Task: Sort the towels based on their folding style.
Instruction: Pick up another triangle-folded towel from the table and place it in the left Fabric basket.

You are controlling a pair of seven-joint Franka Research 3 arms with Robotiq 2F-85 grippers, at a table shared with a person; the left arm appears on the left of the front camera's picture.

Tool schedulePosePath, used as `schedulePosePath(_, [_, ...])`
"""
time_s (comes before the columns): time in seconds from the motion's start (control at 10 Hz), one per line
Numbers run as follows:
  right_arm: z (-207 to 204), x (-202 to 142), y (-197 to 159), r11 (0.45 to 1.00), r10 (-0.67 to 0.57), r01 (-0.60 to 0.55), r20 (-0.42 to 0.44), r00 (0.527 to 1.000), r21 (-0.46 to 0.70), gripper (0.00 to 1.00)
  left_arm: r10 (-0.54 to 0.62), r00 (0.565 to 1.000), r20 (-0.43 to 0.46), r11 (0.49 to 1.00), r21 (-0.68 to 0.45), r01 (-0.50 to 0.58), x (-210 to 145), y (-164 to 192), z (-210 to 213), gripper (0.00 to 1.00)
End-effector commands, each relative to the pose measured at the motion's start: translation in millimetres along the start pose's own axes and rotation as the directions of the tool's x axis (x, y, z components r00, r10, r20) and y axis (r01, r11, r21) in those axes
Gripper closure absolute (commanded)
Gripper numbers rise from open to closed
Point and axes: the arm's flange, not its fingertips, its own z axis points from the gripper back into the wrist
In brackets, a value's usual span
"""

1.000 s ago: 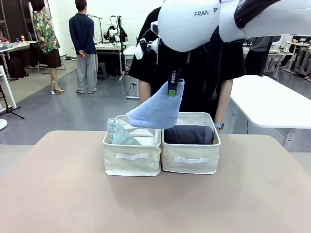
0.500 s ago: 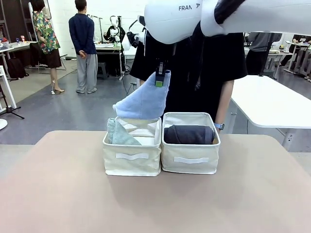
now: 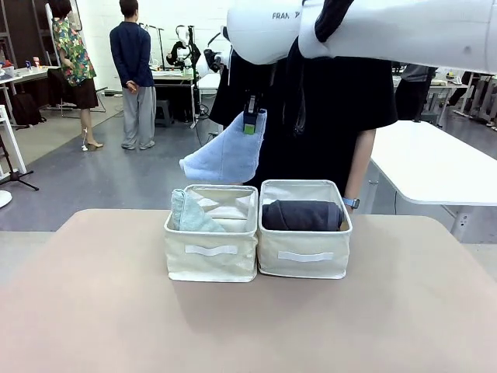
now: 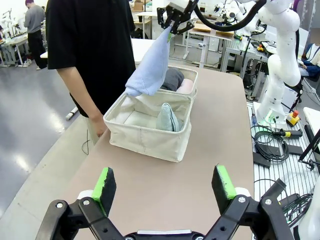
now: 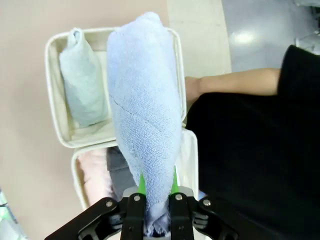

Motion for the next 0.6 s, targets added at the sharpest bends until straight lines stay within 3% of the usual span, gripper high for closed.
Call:
schedulePosePath(0.0, [-18, 16, -17, 0.999, 0.040, -0.039, -0.029, 0.999, 0.014, 0.84, -0.004, 1.000, 0.006, 1.000, 0.013, 0.003, 0, -2, -1, 0.00])
schedulePosePath(0.5, [-73, 15, -16, 0.997, 0.037, -0.032, -0.066, 0.997, 0.068, 0.84, -0.004, 1.000, 0.006, 1.000, 0.013, 0.003, 0, -2, -1, 0.00])
